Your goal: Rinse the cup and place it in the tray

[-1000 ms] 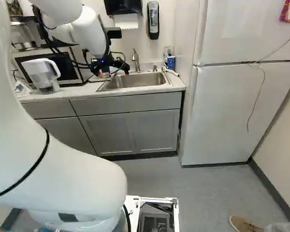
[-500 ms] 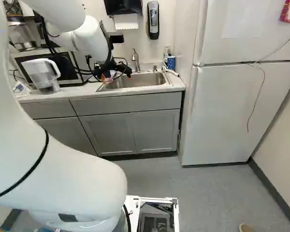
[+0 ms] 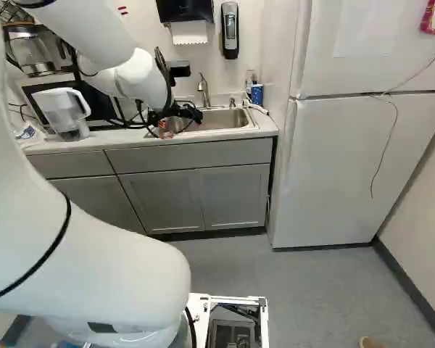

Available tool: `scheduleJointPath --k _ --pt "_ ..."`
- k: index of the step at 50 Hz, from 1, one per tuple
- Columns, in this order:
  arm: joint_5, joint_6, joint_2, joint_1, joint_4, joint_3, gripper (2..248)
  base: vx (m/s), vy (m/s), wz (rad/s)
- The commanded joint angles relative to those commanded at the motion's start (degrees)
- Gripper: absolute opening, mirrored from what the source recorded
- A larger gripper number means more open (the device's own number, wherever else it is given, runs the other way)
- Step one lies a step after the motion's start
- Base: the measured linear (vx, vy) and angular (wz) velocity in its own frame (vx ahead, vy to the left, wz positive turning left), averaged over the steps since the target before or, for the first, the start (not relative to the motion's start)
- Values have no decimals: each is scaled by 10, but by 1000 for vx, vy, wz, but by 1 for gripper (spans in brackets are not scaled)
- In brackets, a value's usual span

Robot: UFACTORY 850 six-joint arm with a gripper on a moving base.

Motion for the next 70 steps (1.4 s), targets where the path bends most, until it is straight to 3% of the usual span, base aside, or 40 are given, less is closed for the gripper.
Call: scheduleJointPath --k 45,70 --pt "264 32 13 -30 -34 183 247 0 0 0" --pt "389 47 19 -45 -50 269 247 0 0 0"
